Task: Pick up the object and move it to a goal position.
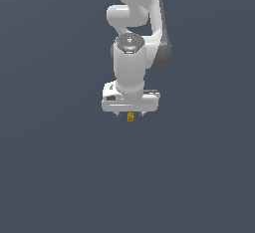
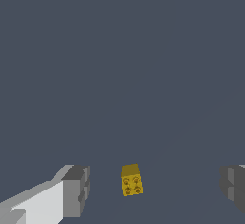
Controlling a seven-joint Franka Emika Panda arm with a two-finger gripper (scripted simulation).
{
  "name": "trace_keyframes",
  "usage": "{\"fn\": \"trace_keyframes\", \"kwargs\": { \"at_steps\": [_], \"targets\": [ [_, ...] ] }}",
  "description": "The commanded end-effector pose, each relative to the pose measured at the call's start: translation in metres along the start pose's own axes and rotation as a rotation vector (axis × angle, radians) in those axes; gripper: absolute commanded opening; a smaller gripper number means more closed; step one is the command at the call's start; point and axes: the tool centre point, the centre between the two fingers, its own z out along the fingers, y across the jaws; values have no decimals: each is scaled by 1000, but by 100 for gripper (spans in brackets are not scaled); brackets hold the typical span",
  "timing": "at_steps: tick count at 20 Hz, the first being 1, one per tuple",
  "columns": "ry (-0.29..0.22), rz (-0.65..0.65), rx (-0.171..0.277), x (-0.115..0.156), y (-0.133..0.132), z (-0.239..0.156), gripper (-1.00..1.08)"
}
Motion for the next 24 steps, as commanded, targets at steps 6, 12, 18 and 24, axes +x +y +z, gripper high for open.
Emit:
{"fn": "trace_keyframes", "kwargs": {
  "at_steps": [6,12,18,24],
  "targets": [
    [5,5,8,1,7,-1,100],
    [11,10,17,2,15,-1,100],
    [9,2,14,-1,13,4,100],
    [3,-30,6,-16,10,25,100]
  ]
}}
